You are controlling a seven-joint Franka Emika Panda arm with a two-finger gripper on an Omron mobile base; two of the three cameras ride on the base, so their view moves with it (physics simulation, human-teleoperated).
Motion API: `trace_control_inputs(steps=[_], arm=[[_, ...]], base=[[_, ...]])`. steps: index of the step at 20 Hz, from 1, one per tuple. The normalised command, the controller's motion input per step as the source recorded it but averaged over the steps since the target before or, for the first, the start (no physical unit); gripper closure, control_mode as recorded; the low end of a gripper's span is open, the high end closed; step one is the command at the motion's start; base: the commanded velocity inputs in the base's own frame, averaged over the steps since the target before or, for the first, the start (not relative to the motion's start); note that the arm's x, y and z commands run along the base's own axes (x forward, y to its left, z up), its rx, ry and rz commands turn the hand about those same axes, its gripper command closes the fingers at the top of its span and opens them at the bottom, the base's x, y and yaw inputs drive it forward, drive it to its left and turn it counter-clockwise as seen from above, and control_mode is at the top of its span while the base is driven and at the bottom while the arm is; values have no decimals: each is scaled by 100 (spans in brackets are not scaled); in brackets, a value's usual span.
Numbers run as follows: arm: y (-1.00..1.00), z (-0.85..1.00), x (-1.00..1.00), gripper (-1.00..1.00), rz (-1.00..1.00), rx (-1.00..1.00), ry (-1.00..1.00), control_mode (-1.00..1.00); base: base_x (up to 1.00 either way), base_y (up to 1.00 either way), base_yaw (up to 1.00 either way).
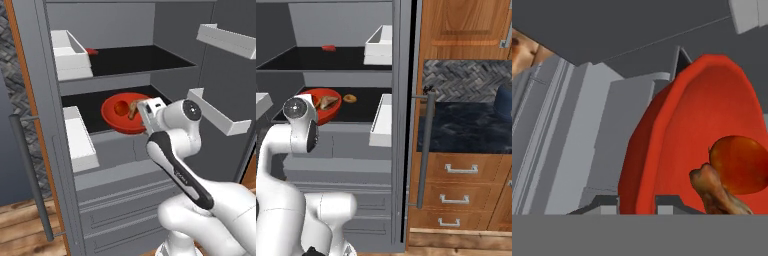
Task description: Pick the chicken drumstick and tomato from their plates and place them in the bowl. Then put the bowl in the fridge.
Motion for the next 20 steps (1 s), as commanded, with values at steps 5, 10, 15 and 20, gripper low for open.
trace_control_inputs(steps=[5,10,15,20], arm=[[10,-3,33,100,7,5,0,-100],[20,-6,36,100,0,5,0,-100],[18,-8,43,100,0,2,0,-100],[16,-13,21,100,8,0,0,-100]], base=[[0,0,0],[0,0,0],[0,0,0],[0,0,0]])
